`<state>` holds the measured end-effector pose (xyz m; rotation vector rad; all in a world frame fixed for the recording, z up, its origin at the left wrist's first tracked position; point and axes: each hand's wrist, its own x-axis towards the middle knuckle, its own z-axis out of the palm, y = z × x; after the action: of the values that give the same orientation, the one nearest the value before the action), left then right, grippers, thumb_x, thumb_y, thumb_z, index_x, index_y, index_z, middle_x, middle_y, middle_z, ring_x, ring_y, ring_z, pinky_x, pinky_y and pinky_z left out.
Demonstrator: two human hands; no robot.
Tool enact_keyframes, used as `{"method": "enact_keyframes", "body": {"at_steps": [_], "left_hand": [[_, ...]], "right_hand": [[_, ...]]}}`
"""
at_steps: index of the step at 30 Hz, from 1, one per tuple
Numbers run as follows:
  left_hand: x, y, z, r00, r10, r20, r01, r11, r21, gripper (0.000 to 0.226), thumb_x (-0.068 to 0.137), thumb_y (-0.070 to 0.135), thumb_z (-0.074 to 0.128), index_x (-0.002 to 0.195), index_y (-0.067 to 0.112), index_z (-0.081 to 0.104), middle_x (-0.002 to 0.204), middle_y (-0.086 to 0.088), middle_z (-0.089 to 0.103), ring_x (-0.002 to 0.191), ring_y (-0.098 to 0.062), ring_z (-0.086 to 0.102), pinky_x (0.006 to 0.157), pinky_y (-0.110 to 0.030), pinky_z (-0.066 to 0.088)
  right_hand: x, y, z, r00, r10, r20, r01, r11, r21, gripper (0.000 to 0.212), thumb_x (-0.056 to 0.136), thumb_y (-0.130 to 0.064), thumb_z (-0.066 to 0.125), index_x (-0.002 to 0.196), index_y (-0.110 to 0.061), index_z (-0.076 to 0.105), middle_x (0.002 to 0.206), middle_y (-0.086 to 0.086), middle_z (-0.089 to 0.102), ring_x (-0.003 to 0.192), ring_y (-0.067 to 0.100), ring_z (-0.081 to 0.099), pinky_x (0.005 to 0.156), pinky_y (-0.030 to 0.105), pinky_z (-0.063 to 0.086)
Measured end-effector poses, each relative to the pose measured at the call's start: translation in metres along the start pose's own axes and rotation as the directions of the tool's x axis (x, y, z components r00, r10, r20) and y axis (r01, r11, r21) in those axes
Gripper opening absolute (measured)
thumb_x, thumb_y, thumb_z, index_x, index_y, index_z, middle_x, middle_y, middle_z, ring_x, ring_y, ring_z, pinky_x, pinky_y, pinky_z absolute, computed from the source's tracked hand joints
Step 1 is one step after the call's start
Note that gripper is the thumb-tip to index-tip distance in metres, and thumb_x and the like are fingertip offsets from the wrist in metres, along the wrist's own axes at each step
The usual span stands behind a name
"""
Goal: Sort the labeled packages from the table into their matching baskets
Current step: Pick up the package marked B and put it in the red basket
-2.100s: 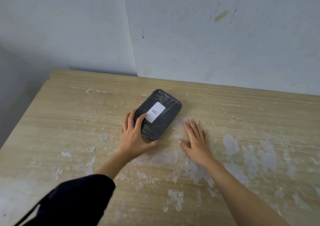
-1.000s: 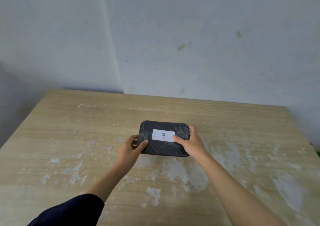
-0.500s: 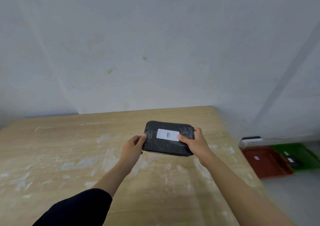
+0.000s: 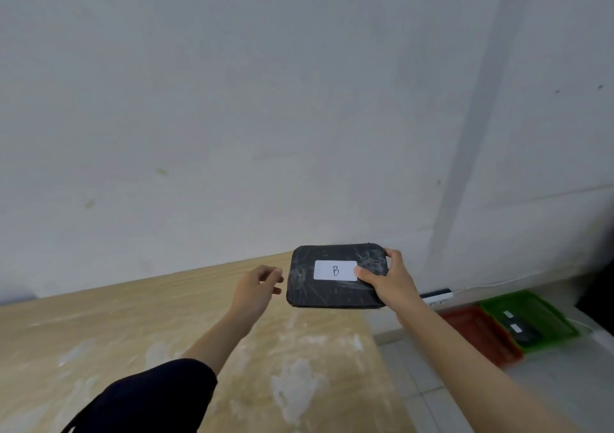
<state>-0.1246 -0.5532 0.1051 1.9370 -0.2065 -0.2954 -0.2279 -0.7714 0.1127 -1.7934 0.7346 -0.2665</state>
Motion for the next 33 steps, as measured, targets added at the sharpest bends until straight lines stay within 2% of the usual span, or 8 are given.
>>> {"method": "enact_keyframes", "body": {"at_steps": [8,11,14,18,22,28,31,33], "left_hand": [[0.047,0.056,0.118,1.0,-0.014,-0.023,0.015,0.997,0.079,0.018,0.094,0.026,0.051,0.095,0.015,0.064,0.097,-0.004,0.071,0.079,-0.018,0.066,0.075,-0.035,0.049],[0.054,0.069,0.164,0.999,0.041,0.001,-0.039,0.962,0.27,0.018,0.092,0.027,0.052,0.093,0.015,0.066,0.095,-0.005,0.072,0.083,-0.022,0.067,0.074,-0.033,0.047],[0.057,0.087,0.213,0.993,0.112,0.021,-0.108,0.861,0.498,0.024,0.092,0.03,0.052,0.098,0.012,0.067,0.099,-0.005,0.071,0.09,-0.023,0.065,0.074,-0.031,0.045],[0.044,0.109,0.288,0.991,0.13,0.005,-0.108,0.803,0.586,0.028,0.092,0.036,0.05,0.101,0.015,0.067,0.099,-0.004,0.071,0.091,-0.023,0.063,0.075,-0.031,0.046],[0.023,0.128,0.373,0.997,0.08,0.002,-0.071,0.879,0.472,0.032,0.094,0.038,0.046,0.1,0.013,0.066,0.096,-0.005,0.072,0.088,-0.023,0.066,0.082,-0.037,0.053],[0.023,0.135,0.491,0.995,-0.09,-0.036,0.096,0.96,0.264,0.039,0.094,0.043,0.042,0.113,0.012,0.056,0.1,-0.006,0.068,0.091,-0.026,0.064,0.085,-0.04,0.052],[0.036,0.128,0.54,0.989,-0.135,-0.067,0.146,0.97,0.196,0.04,0.096,0.04,0.04,0.119,0.009,0.053,0.107,-0.011,0.067,0.096,-0.029,0.062,0.085,-0.04,0.05],[0.047,0.117,0.573,0.982,-0.16,-0.101,0.176,0.967,0.182,0.04,0.097,0.038,0.038,0.121,0.009,0.051,0.108,-0.013,0.066,0.094,-0.028,0.06,0.079,-0.036,0.046]], "right_hand": [[0.082,0.029,-0.125,0.999,0.039,-0.036,-0.037,0.998,0.051,0.069,0.077,-0.036,0.076,0.133,-0.024,0.037,0.124,0.008,0.058,0.105,0.028,0.06,0.091,0.043,0.052],[0.108,0.045,-0.168,0.999,0.038,-0.027,-0.037,0.999,0.034,0.069,0.078,-0.037,0.075,0.134,-0.023,0.036,0.125,0.009,0.057,0.107,0.029,0.06,0.094,0.046,0.051],[0.136,0.063,-0.215,0.999,0.037,0.024,-0.038,0.999,0.03,0.07,0.078,-0.036,0.075,0.134,-0.023,0.036,0.125,0.009,0.057,0.108,0.029,0.06,0.096,0.048,0.05],[0.166,0.094,-0.281,0.996,0.022,0.092,-0.023,1.0,0.009,0.071,0.077,-0.036,0.075,0.134,-0.023,0.036,0.124,0.009,0.057,0.107,0.029,0.06,0.096,0.048,0.05],[0.19,0.127,-0.341,0.985,0.036,0.166,-0.039,0.999,0.017,0.069,0.076,-0.037,0.077,0.131,-0.025,0.038,0.12,0.007,0.059,0.104,0.028,0.062,0.092,0.047,0.053],[0.236,0.173,-0.399,0.972,0.075,0.222,-0.098,0.991,0.093,0.066,0.078,-0.031,0.077,0.131,-0.024,0.039,0.106,0.0,0.059,0.087,0.012,0.061,0.061,0.023,0.049],[0.261,0.199,-0.419,0.965,0.114,0.237,-0.138,0.987,0.088,0.066,0.079,-0.03,0.076,0.132,-0.023,0.037,0.107,0.001,0.057,0.086,0.014,0.061,0.06,0.023,0.048],[0.279,0.217,-0.431,0.961,0.131,0.245,-0.15,0.987,0.06,0.066,0.08,-0.029,0.075,0.132,-0.022,0.036,0.11,0.004,0.057,0.089,0.017,0.061,0.064,0.025,0.051]]}}
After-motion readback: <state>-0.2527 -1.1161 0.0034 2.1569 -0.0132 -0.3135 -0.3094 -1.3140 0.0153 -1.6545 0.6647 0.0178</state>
